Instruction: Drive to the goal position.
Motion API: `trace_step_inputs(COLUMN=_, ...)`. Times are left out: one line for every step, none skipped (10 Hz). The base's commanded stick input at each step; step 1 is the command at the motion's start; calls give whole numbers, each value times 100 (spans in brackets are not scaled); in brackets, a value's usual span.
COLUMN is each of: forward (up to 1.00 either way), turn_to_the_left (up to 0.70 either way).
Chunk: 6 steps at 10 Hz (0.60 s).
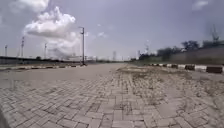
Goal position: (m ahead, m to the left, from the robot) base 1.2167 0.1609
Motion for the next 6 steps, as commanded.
trace_step_inputs(forward=100, turn_to_the_left=0)
trace_step_inputs(forward=100, turn_to_the_left=0)
trace_step_inputs(forward=100, turn_to_the_left=0)
trace_step_inputs(forward=100, turn_to_the_left=0)
trace_step_inputs(forward=100, turn_to_the_left=0)
trace_step_inputs(forward=100, turn_to_the_left=0)
